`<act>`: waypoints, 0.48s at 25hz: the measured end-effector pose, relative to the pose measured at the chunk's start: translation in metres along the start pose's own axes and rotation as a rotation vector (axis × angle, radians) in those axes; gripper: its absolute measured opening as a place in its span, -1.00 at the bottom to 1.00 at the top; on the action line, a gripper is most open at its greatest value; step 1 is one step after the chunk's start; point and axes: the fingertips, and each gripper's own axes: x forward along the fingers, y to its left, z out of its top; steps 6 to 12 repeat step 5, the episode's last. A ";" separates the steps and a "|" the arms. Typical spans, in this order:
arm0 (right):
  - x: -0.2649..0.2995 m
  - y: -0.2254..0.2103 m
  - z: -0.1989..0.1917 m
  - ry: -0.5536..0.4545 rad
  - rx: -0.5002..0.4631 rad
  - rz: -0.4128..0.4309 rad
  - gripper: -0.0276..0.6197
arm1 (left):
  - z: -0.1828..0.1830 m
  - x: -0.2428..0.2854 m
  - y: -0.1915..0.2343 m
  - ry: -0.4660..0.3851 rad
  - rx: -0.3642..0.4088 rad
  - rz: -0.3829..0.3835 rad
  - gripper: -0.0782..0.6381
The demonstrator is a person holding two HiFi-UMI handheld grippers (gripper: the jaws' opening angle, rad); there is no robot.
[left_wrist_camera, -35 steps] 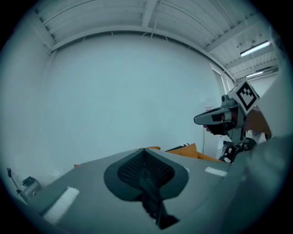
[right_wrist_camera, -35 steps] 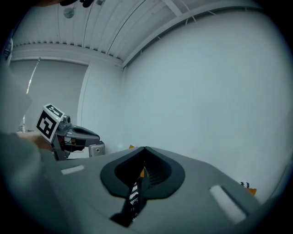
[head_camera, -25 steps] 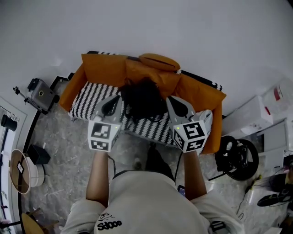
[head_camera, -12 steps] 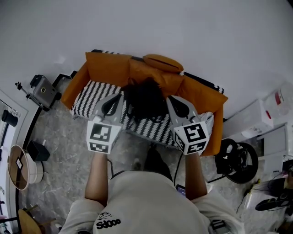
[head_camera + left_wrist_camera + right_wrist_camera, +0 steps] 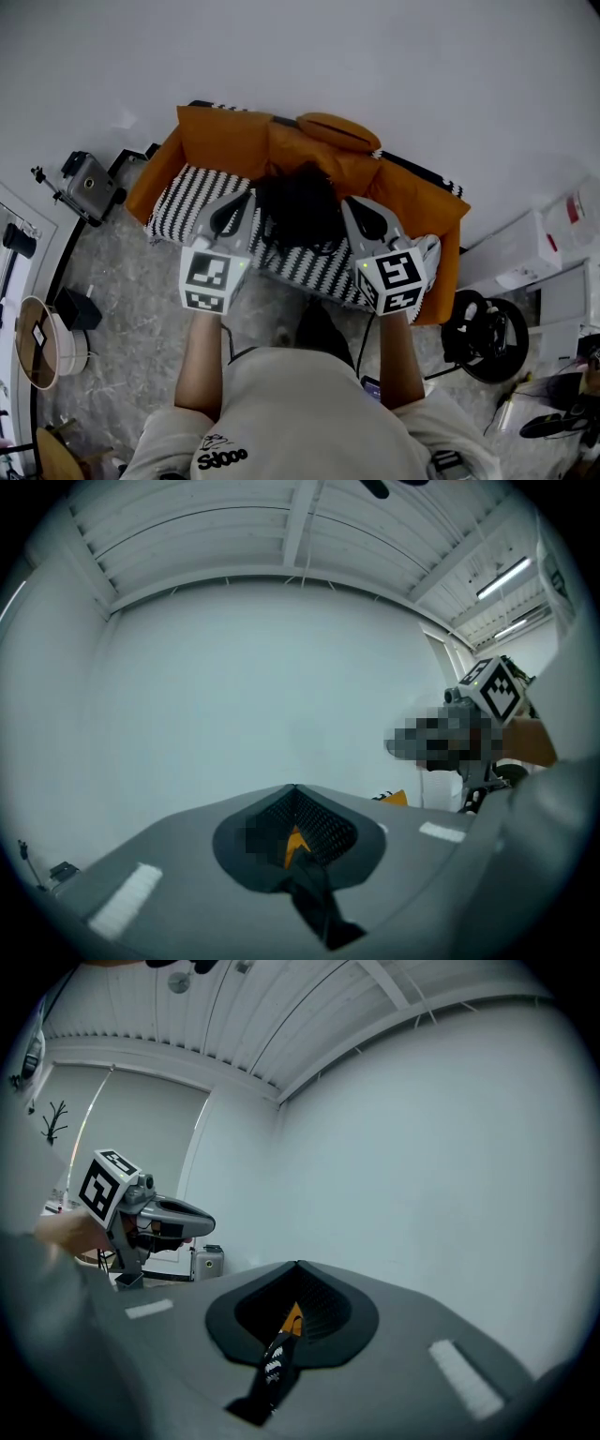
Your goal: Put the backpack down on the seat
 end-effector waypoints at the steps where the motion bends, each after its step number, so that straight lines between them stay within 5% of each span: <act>1: 0.003 -0.001 0.000 0.001 0.001 0.000 -0.91 | 0.000 0.002 0.002 0.000 0.000 0.001 -0.75; 12: 0.018 -0.006 0.003 0.001 0.001 0.004 -0.91 | 0.001 0.013 0.014 -0.004 0.000 0.007 -0.75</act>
